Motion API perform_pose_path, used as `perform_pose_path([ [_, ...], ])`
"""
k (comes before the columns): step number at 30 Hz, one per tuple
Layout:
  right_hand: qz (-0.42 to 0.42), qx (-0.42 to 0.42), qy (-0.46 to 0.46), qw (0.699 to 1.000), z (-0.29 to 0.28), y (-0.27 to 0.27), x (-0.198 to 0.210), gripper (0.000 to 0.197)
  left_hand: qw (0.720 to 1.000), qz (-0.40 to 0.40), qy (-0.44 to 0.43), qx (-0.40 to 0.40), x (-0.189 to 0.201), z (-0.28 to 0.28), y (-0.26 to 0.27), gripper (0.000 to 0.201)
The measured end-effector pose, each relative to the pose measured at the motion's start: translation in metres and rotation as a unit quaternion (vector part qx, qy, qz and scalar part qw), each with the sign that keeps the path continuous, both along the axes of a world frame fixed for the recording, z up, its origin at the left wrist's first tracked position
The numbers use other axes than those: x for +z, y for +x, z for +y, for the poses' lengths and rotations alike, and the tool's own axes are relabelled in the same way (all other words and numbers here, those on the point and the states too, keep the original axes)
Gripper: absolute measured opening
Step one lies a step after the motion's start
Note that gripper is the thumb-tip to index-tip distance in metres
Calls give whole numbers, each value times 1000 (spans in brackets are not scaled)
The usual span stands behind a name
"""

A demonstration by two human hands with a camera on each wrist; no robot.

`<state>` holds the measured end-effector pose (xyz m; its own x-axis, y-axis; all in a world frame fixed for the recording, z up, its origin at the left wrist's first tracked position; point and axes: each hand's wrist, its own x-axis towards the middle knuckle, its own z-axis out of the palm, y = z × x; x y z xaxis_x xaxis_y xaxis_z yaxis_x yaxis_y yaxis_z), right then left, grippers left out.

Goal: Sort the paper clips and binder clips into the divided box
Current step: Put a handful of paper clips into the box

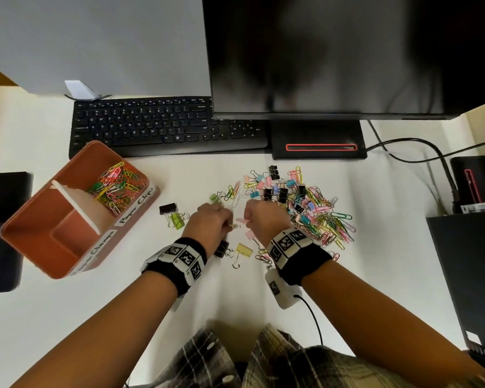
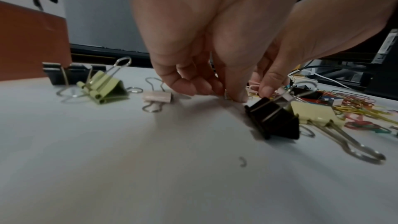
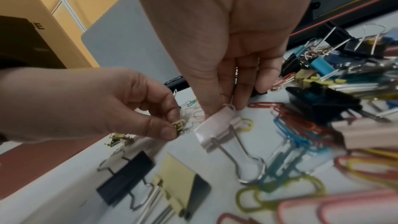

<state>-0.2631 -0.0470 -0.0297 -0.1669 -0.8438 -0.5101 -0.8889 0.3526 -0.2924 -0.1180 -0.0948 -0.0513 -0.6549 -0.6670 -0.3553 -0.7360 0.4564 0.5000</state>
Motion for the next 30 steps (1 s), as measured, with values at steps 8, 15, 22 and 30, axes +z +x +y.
perform_pose_path([
  [8, -69, 20, 11, 997, -3, -7, 8, 16, 1000, 6, 9, 21, -1, 1, 11, 11],
  [15, -16, 123, -83, 989, -36, 4, 14, 17, 999, -7, -9, 40, 3, -10, 24, 19],
  [22, -5, 126, -44, 991, -40, 9, -8, 19, 997, -61, -16, 39, 1, -14, 31, 15],
  [30, -30, 91, -47, 994, -33, 13, -12, 17, 993, -100, -59, 16, 2, -5, 26, 23],
])
